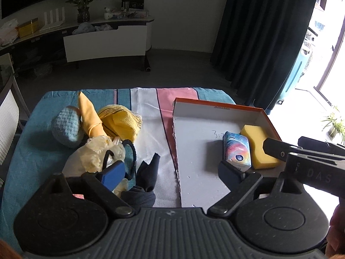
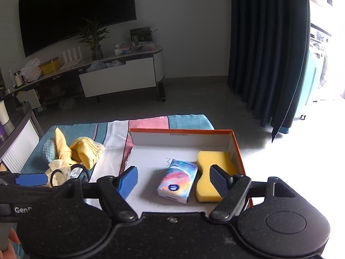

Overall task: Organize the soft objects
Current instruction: 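Move the left gripper back toward the pink fluffy ball on the blanket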

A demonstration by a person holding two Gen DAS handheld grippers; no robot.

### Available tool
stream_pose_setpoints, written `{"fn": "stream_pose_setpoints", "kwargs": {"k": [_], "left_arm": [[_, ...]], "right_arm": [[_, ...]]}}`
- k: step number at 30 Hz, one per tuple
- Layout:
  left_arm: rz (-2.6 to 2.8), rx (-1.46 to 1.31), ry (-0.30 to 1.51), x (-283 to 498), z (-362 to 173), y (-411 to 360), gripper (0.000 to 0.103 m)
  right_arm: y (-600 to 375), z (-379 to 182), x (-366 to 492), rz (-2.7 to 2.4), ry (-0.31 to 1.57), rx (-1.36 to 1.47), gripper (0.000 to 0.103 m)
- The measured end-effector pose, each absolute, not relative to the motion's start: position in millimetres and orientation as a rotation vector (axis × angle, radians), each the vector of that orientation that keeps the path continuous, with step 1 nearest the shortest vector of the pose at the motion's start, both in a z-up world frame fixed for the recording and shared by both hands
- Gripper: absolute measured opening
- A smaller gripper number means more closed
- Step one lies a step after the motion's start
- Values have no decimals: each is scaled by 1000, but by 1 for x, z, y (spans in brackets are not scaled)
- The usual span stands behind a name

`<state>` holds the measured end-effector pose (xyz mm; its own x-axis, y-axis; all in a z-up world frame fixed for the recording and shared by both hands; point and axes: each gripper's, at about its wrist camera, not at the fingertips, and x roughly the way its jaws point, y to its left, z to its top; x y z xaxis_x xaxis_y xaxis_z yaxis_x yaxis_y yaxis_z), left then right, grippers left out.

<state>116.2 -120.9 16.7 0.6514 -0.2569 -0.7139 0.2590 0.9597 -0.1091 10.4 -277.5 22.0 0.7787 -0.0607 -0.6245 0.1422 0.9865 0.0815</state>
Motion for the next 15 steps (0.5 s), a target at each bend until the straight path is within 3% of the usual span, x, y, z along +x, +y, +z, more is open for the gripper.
{"fn": "stream_pose_setpoints", "kwargs": {"k": [15], "left_arm": [[-234, -39, 809, 106, 15, -87, 96]], "right_arm": [[-246, 18, 11, -48, 690, 106, 87]]}}
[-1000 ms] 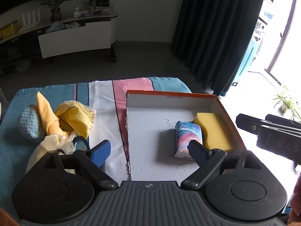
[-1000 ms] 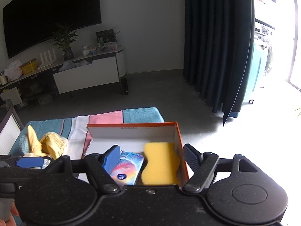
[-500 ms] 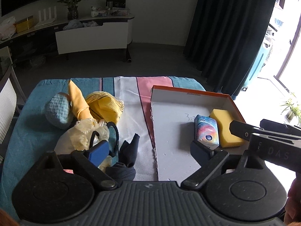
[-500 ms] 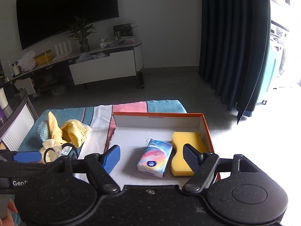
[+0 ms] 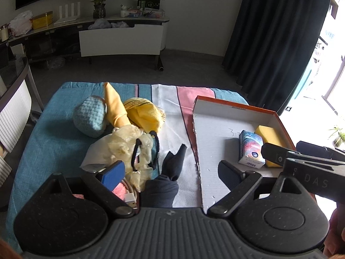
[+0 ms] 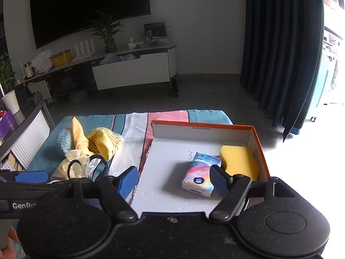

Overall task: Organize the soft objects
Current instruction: 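Move the left gripper back toward the pink fluffy ball on the blanket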

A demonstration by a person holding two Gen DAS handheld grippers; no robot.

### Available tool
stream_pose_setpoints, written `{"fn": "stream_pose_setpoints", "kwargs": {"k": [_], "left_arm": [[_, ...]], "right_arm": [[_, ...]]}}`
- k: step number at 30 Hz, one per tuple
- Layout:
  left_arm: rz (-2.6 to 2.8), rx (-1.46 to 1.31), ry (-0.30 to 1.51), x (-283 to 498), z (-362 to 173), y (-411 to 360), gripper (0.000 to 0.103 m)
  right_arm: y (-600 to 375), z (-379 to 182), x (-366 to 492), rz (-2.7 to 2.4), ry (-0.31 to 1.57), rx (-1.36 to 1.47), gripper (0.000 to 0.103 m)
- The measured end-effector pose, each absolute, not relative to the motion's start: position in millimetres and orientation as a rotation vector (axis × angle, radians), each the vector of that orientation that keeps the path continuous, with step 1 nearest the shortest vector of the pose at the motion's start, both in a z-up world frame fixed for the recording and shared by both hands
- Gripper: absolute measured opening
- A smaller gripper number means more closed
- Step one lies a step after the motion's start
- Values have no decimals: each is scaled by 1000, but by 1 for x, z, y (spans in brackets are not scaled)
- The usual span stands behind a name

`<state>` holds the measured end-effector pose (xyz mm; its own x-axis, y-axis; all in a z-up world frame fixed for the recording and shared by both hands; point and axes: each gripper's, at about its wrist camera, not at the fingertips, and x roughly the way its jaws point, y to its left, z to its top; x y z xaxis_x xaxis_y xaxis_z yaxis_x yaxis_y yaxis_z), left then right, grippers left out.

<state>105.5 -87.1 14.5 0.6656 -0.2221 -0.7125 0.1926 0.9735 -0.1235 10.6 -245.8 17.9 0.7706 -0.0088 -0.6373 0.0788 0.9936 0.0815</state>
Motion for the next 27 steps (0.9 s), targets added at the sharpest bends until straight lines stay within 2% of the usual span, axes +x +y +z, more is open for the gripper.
{"fn": "stream_pose_setpoints", "kwargs": {"k": [27], "left_arm": [[-141, -91, 809, 86, 8, -24, 96]], "right_arm": [[-185, 6, 8, 76, 735, 97, 87]]}}
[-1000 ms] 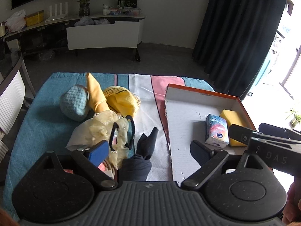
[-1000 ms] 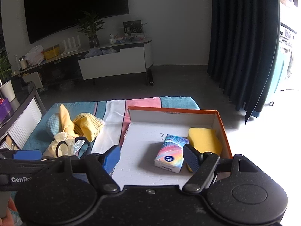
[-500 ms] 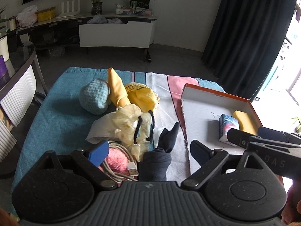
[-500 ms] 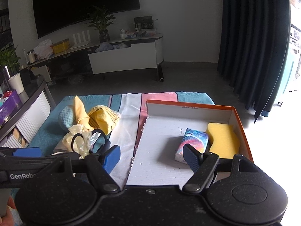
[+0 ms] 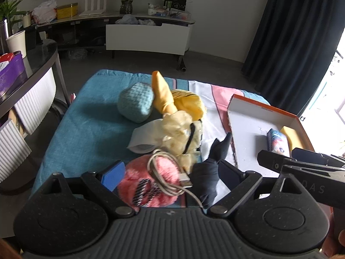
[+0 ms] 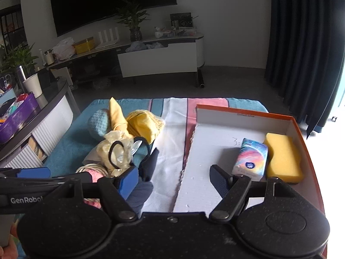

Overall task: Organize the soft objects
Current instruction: 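Move the left gripper back toward the pink fluffy ball on the blanket, then close the left gripper on the pink fluffy ball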

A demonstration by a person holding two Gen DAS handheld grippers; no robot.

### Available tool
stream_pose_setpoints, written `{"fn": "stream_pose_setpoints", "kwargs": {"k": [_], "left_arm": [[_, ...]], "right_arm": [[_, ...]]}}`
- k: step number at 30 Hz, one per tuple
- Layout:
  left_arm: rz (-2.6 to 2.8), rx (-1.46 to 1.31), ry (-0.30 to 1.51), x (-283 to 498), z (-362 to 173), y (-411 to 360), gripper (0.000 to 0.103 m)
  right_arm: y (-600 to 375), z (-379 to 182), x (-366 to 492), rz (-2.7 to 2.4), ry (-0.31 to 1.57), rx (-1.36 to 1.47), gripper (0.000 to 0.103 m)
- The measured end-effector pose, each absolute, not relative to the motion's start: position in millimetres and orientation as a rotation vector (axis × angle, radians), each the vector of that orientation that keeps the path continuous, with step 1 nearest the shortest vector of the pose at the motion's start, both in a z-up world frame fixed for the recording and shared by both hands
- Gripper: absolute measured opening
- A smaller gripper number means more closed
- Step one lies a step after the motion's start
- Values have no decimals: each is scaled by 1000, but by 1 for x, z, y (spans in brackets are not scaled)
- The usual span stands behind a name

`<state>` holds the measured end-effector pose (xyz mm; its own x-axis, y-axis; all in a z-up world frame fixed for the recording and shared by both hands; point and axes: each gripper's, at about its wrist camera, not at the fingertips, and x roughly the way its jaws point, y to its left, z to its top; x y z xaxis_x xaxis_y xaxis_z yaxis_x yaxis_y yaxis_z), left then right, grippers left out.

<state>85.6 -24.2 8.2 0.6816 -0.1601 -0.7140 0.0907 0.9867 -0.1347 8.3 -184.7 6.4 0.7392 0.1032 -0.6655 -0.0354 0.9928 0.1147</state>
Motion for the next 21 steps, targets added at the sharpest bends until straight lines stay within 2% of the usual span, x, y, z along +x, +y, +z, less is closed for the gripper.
{"fn": "stream_pose_setpoints", "kwargs": {"k": [21], "left_arm": [[-128, -96, 817, 85, -17, 9, 98]], "right_arm": [[-177, -9, 3, 117, 766, 99, 87]]}}
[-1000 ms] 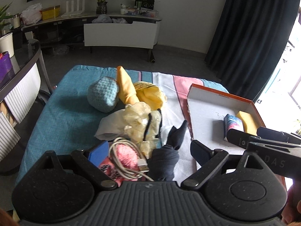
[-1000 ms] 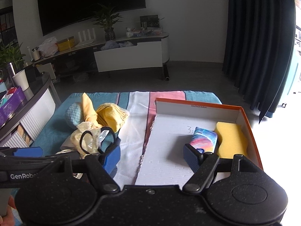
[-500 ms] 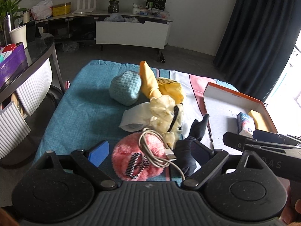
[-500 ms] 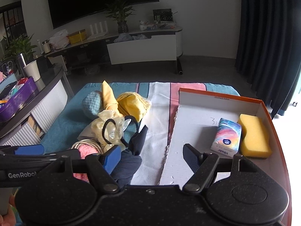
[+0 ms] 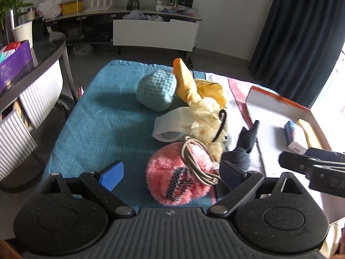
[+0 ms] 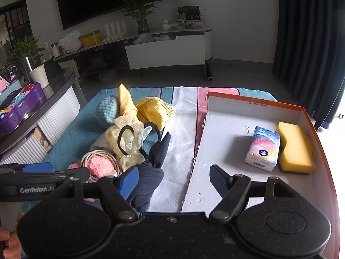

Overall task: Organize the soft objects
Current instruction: 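Close the left gripper on the pink fluffy ball, then grasp the navy cloth with the right gripper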

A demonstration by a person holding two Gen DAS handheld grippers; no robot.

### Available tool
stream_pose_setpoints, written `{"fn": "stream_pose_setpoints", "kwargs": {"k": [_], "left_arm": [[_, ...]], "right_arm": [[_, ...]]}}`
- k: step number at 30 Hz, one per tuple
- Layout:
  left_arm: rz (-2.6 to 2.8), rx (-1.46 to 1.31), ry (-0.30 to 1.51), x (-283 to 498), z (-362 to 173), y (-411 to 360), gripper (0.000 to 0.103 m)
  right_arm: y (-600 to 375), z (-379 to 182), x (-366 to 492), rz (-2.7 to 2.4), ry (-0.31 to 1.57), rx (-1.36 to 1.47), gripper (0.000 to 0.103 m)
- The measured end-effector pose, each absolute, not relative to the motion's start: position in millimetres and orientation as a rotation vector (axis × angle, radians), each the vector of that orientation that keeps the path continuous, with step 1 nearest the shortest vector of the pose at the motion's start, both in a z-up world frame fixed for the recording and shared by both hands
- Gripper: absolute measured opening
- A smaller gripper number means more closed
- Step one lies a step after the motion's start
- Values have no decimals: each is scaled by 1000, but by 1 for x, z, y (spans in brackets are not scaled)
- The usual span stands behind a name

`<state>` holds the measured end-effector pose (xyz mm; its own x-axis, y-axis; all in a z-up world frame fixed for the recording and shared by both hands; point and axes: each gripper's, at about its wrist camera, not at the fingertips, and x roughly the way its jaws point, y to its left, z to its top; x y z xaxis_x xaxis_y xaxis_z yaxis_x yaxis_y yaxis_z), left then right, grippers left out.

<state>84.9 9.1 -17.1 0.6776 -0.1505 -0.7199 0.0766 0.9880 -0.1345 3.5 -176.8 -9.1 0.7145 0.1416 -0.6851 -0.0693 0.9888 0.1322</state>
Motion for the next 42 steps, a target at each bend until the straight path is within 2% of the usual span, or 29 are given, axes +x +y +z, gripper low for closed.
{"fn": "stream_pose_setpoints", "kwargs": {"k": [13, 23, 25, 27, 30, 32, 42], "left_arm": [[-153, -59, 841, 77, -34, 31, 101], [-228, 52, 815, 101, -56, -1, 102], [-246, 43, 806, 105, -60, -1, 96], [-259, 31, 803, 110, -63, -3, 72], [-283, -2, 802, 112, -60, -5, 63], [-304, -1, 799, 108, -56, -5, 60], [-210, 50, 853, 77, -44, 30, 59]], "right_arm": [[-175, -14, 8, 135, 778, 111, 87], [-176, -15, 10, 123, 786, 100, 87], [-177, -16, 11, 119, 789, 102, 87], [-176, -16, 11, 116, 792, 102, 87], [-176, -16, 11, 114, 792, 100, 87], [-176, -16, 12, 117, 794, 104, 87], [-172, -23, 23, 154, 827, 145, 87]]}}
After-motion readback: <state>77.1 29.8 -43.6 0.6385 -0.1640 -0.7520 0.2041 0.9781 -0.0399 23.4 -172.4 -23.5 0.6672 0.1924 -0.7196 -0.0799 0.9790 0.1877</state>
